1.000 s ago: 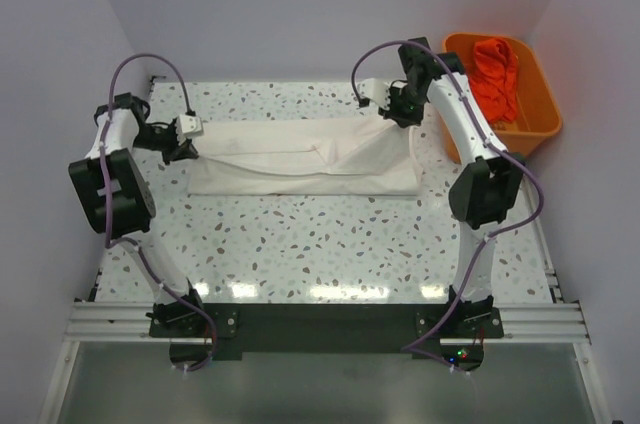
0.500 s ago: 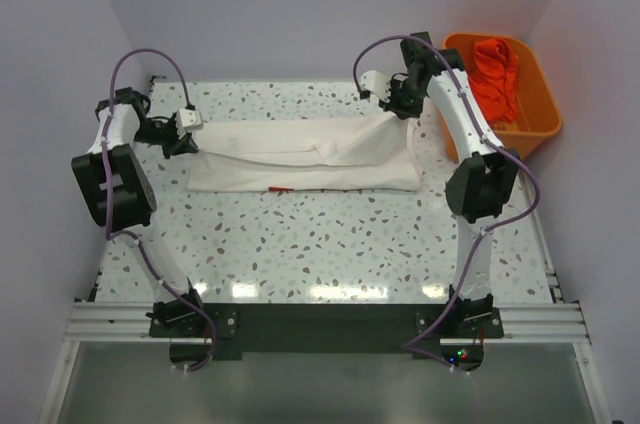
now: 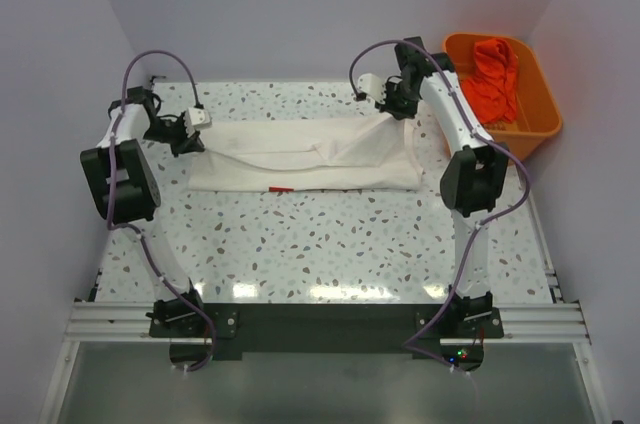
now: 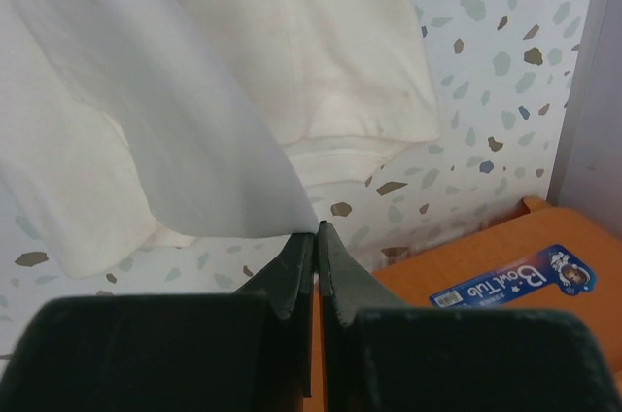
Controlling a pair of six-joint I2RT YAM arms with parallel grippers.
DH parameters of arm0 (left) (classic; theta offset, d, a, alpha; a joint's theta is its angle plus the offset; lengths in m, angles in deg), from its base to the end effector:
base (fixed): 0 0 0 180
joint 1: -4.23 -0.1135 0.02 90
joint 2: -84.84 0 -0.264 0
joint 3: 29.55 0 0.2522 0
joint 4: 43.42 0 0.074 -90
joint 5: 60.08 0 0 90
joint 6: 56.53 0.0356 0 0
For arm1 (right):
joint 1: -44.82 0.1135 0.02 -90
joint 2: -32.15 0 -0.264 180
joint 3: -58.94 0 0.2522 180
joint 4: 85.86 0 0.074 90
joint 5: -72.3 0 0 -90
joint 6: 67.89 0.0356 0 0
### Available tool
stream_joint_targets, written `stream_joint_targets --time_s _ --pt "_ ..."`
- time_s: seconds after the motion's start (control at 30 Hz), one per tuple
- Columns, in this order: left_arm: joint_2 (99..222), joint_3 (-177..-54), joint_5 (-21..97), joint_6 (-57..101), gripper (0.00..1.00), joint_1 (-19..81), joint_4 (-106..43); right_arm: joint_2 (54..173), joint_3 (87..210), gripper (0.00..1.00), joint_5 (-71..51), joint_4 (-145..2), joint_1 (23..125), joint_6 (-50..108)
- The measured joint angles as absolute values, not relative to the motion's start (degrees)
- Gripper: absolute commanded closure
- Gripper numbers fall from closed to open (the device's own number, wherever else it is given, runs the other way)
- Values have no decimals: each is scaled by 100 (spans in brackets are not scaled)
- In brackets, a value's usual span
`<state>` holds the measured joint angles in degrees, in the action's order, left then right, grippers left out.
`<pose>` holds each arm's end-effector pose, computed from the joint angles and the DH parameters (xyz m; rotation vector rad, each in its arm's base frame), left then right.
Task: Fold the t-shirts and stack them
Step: Fold the tshirt
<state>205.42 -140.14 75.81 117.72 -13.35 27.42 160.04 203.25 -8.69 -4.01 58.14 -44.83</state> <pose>0.4066 0.1020 0.1995 1.3754 1.9440 -0.4871 0.4555 0.1136 0.2939 -1.7680 2.0258 -0.0750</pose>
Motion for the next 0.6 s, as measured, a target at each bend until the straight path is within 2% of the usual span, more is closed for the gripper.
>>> stream_joint_targets --time_s 0.6 --pt "20990 -14318 7361 11245 100 -1186 2308 16498 20322 100 -1223 -940 5814 -4487"
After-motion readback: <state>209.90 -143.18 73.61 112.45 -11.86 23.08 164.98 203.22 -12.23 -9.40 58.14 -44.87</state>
